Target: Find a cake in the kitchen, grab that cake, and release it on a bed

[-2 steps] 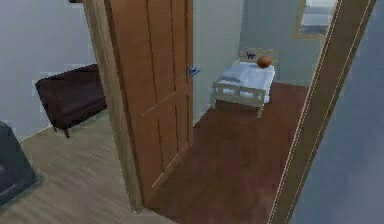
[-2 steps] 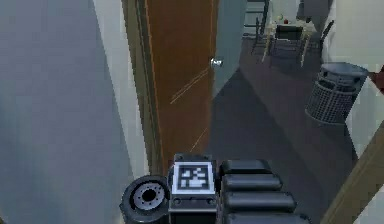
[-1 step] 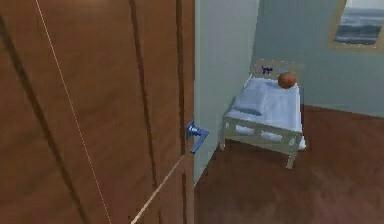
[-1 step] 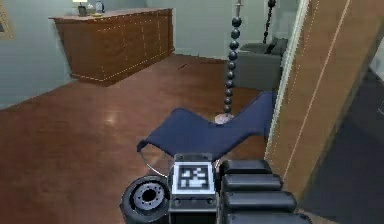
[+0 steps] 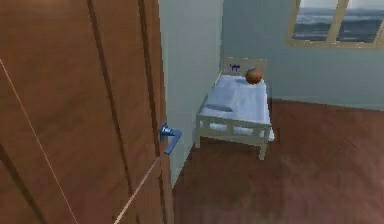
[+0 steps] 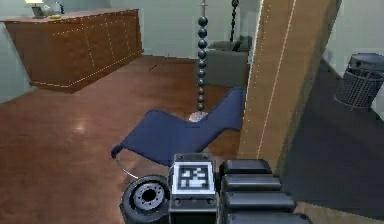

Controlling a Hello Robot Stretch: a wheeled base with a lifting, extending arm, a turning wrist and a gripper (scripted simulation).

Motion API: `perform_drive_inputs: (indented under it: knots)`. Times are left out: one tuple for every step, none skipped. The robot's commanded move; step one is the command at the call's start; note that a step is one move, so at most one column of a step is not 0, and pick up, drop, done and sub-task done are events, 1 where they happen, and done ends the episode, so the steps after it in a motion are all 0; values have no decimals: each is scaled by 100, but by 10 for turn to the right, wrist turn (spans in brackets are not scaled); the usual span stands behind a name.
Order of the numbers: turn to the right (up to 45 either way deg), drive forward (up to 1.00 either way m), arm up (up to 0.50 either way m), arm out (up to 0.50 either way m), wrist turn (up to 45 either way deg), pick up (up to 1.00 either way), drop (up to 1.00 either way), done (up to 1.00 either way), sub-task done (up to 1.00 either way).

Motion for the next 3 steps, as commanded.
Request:
perform_drive_inputs:
  knots:
    - [0, 15, 0, 0, 0, 0, 0, 0, 0]
    - [420, 0, 0, 0, 0, 0, 0, 0, 0]
    - [0, 100, 0, 0, 0, 0, 0, 0, 0]
